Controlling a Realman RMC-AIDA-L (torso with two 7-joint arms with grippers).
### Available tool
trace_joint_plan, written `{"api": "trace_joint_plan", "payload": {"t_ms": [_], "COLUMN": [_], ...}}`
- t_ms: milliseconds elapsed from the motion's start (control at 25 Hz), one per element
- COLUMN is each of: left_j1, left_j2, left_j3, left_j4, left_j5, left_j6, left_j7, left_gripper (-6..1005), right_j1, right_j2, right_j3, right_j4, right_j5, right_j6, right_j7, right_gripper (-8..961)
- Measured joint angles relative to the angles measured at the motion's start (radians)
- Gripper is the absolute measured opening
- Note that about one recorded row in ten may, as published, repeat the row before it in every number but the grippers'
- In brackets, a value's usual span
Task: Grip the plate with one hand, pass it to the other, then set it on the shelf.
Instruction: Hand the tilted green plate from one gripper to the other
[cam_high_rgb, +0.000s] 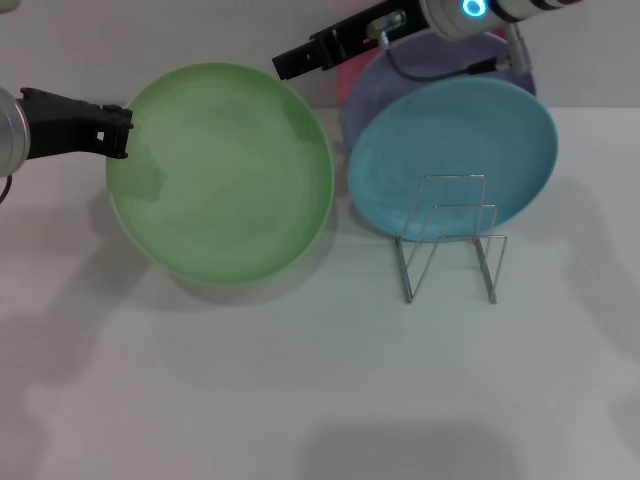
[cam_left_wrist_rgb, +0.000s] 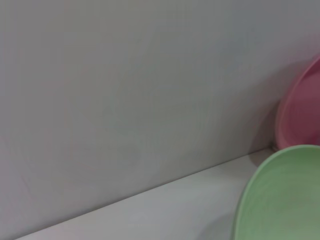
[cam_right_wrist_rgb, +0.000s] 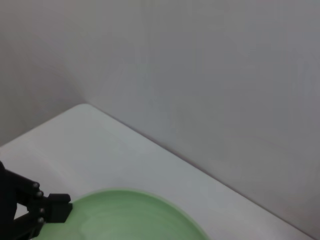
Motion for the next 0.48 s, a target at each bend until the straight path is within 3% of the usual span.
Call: {"api": "trace_joint_plan", "payload": {"t_ms": [480], "left_j1": [-0.001], "left_j2": [0.0], "left_j3": [-0.002], "left_j4": [-0.004], "left_j5": [-0.001], "left_j6": [0.007], "left_j7": [0.0], "left_gripper": [30], "right_j1": [0.063], "right_j2": [0.016], "right_j3": [-0.007], "right_j4": [-0.138], "right_j5": [-0.001], "right_j6": [-0.051], "right_j7": [-0.068], "right_gripper": [743]}}
